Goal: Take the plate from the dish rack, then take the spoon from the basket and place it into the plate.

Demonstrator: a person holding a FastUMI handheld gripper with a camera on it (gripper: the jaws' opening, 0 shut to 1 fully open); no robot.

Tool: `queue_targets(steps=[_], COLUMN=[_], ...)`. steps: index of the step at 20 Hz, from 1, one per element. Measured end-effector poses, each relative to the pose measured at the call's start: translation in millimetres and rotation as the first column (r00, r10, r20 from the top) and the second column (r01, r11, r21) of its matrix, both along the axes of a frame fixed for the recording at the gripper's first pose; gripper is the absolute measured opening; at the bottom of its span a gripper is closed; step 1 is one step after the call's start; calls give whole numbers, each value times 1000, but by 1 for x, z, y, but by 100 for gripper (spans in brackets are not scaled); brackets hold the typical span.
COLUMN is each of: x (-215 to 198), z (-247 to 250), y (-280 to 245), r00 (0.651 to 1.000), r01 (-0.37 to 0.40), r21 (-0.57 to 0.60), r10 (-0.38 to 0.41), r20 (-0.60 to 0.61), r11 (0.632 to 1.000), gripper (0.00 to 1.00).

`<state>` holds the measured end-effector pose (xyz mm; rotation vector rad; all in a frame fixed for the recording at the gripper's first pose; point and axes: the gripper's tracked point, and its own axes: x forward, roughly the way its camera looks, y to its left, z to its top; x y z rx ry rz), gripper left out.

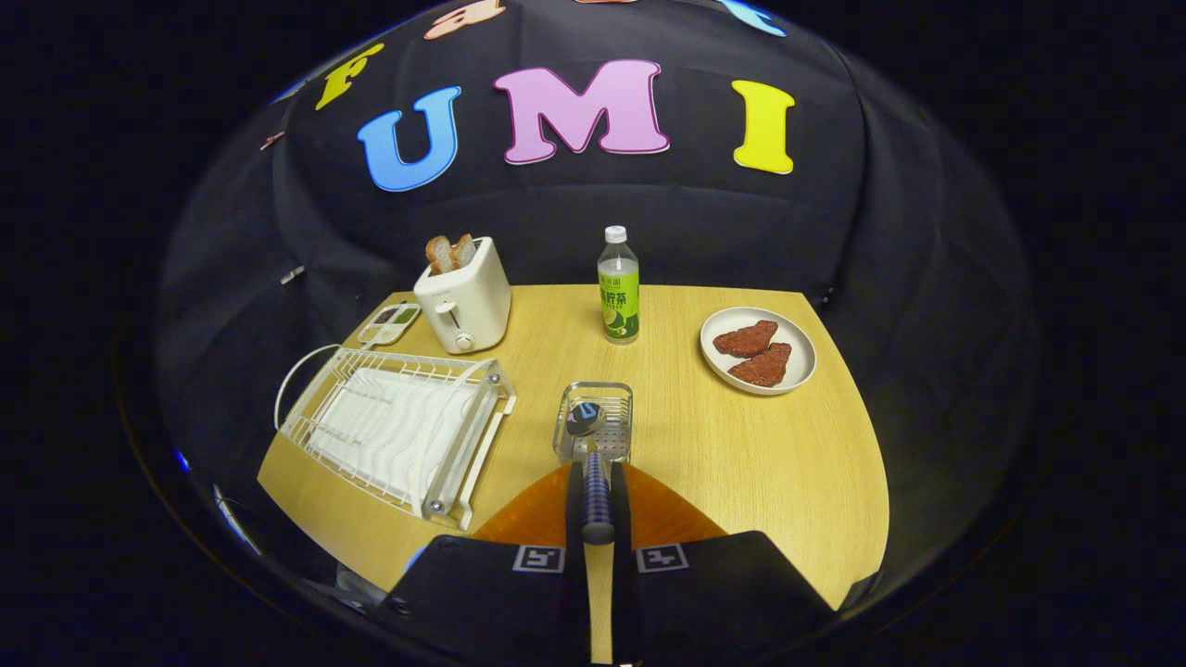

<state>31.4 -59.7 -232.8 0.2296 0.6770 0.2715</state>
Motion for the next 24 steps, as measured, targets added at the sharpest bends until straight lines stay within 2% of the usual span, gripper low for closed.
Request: queue_targets(steps=[6,13,18,21,24], x=[-81,-162,-178,-176,-168], z=[16,-24,-65,-84,-88], y=[20,61,81,90,102], r00=[1000,990,983,981,982], r01=[-3,-67,-82,-78,-56], r21=[53,76,61,55,95], r10=[5,76,91,86,72], r20=[-22,-122,-162,-174,-174], r11=[999,995,995,995,994], gripper=[13,13,13,13,13])
